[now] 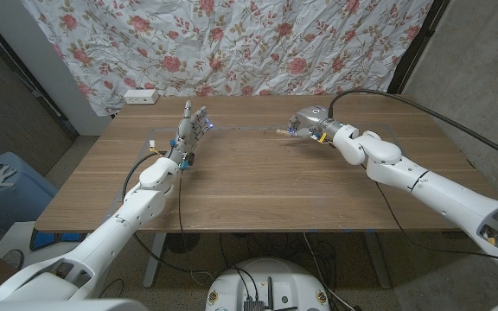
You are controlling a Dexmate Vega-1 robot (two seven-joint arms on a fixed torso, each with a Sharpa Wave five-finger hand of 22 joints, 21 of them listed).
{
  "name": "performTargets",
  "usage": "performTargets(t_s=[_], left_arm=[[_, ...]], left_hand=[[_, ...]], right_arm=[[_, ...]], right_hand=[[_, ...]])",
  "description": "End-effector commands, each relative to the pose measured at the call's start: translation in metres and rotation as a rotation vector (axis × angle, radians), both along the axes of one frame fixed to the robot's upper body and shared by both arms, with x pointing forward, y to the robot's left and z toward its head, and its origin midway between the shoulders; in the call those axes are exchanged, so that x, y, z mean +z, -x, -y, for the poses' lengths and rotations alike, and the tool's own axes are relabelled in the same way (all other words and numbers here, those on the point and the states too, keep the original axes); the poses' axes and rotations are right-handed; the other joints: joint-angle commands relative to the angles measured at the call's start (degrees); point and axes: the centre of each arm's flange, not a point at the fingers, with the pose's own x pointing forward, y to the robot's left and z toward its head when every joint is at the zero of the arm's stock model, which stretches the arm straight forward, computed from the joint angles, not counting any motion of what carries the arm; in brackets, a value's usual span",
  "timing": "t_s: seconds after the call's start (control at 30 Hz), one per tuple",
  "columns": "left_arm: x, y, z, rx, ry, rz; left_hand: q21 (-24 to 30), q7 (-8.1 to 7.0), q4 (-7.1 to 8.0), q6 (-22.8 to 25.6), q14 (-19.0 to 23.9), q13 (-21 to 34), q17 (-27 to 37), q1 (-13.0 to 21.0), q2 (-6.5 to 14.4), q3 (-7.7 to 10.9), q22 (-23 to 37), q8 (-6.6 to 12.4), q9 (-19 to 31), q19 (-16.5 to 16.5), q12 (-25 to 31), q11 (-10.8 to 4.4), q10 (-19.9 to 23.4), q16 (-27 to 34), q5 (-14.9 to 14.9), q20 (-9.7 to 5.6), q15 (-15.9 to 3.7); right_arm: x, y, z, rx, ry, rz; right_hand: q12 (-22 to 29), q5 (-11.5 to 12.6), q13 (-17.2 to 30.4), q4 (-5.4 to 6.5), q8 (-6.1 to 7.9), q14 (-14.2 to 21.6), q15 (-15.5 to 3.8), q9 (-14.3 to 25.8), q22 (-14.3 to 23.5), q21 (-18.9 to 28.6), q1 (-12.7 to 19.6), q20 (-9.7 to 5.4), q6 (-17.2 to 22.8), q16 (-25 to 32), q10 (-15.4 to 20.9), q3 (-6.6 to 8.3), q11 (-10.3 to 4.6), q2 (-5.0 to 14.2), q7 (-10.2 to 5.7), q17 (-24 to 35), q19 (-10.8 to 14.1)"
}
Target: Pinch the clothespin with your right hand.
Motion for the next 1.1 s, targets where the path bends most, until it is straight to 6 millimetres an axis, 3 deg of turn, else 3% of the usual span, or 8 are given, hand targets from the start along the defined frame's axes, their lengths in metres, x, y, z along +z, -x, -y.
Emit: performTargets(t_s=[0.03,1.1], left_arm=[[0.0,0.0,0.0,0.0,0.0,0.0],[0.0,0.0,0.0,0.0,0.0,0.0]], left_hand=[[0.4,-0.5,0.32,0.0,0.5,0.1,0.2,0.2,0.5,0.04,0.1,0.35,0.3,0.4,0.4,-0.35,0.2,0.5,0.5,-0.07,-0.36],[0.4,-0.5,0.33,0.0,0.5,0.1,0.2,0.2,0.5,0.05,0.1,0.35,0.3,0.3,0.4,-0.4,0.2,0.5,0.5,-0.05,-0.43]], right_arm=[[-0.005,-0.002,0.008,0.028,-0.121,-0.03],[-0.026,0.004,0.036,0.087,-0.375,-0.091]], right_hand=[[0.3,0.4,0.2,0.02,-0.16,0.5,-8.64,0.0,0.2,0.4,0.1,0.16,0.6,0.3,0.6,-0.3,-0.22,0.43,0.07,0.1,0.3],[0.2,0.4,0.2,-0.19,-0.52,1.3,-8.96,0.0,0.2,0.4,0.3,-0.03,1.0,0.3,0.7,-0.55,-0.15,0.56,0.08,0.1,0.9]])
